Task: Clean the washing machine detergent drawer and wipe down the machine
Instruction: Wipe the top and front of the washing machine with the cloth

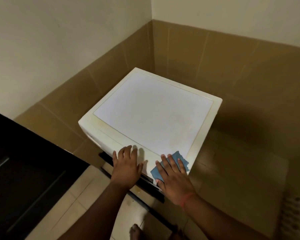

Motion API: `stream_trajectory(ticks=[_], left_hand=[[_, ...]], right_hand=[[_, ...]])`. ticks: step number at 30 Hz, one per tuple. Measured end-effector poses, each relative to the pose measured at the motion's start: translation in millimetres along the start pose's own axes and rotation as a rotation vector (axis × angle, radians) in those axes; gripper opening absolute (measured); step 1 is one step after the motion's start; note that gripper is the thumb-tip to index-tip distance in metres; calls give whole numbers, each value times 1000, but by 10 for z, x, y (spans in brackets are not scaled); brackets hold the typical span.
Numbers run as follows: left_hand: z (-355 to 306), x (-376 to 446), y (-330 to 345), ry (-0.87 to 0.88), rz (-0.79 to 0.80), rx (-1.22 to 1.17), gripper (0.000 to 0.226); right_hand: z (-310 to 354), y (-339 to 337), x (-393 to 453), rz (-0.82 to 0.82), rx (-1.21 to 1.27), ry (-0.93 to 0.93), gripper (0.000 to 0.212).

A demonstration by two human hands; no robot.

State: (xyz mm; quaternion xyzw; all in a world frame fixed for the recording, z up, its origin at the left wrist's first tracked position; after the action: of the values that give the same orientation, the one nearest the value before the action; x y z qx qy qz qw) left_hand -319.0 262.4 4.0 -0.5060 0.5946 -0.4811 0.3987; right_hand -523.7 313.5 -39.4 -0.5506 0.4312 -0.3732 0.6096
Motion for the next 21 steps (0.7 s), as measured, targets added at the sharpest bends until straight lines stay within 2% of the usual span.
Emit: stream_trajectory(ticks=[5,11,16,21], left_hand=[[83,-70,23,-15,17,-15,64],[191,89,-2,-6,7,-61,66],[135,155,64,13,32,-104,67],[233,214,85,22,41,-95,71]], right_hand=[[-95,-78,488,0,-20,52,60],[-129,-29,-21,-5,-81,27,57],[-78,-36,399,19,-107,88,58],[-191,-18,-76,-13,-120,-39,61]])
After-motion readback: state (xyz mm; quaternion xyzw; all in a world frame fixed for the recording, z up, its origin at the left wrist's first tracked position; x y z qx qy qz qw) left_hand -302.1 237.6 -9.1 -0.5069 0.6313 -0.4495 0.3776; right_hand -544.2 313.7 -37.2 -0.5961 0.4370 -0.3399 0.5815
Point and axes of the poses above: each hand's wrist, its own x-axis towards the middle knuckle, its own y-axis out of the palm, z = x × y, the point moved 1 cm from there along x, towards the middle knuckle, and after that the axes turned 8 degrees about -x, right-handed, at the moved point
